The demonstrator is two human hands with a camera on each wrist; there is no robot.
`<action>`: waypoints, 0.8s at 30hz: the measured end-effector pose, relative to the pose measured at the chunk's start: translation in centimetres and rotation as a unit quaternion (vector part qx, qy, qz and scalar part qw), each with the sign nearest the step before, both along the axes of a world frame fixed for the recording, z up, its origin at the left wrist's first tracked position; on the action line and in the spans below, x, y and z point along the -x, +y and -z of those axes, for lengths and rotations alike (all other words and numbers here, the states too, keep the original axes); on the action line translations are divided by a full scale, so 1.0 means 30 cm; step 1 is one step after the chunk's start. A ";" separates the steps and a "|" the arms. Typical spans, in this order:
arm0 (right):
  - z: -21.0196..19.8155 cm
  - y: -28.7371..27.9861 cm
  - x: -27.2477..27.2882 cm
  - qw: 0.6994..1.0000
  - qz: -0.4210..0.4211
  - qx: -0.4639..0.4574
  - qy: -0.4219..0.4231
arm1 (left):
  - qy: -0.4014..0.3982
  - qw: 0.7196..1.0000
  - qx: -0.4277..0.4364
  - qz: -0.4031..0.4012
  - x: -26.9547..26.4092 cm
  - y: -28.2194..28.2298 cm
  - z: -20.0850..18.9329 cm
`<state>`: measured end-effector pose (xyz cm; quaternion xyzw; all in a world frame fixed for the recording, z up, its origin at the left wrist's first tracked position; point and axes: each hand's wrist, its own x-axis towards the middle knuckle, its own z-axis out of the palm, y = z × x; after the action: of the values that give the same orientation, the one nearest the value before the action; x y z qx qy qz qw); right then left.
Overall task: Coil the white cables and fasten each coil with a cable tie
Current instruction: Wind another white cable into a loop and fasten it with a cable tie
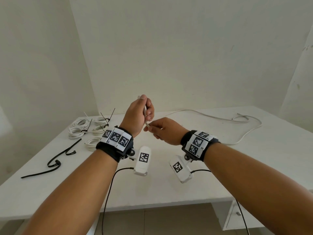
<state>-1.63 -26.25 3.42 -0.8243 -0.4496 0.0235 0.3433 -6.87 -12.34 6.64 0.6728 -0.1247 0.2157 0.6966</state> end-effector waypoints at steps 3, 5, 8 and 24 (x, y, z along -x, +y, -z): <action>-0.002 0.009 0.010 0.995 0.013 0.074 -0.066 | 0.011 0.991 -0.113 -0.070 -0.003 0.005 0.027; -0.005 0.008 0.021 0.988 0.004 0.119 -0.099 | 0.022 0.979 -0.176 -0.102 -0.001 0.005 0.045; -0.021 -0.004 0.032 0.982 -0.015 0.154 -0.111 | 0.068 0.955 -0.259 -0.130 -0.007 0.019 0.064; -0.175 -0.083 0.005 0.986 -0.035 0.081 -0.140 | 0.192 0.934 -0.302 0.019 0.029 0.014 0.096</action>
<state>-1.77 -28.74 8.68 -0.8282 -0.5184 -0.0439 0.2083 -7.75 -11.91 3.78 0.8776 -0.0607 0.0217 0.4751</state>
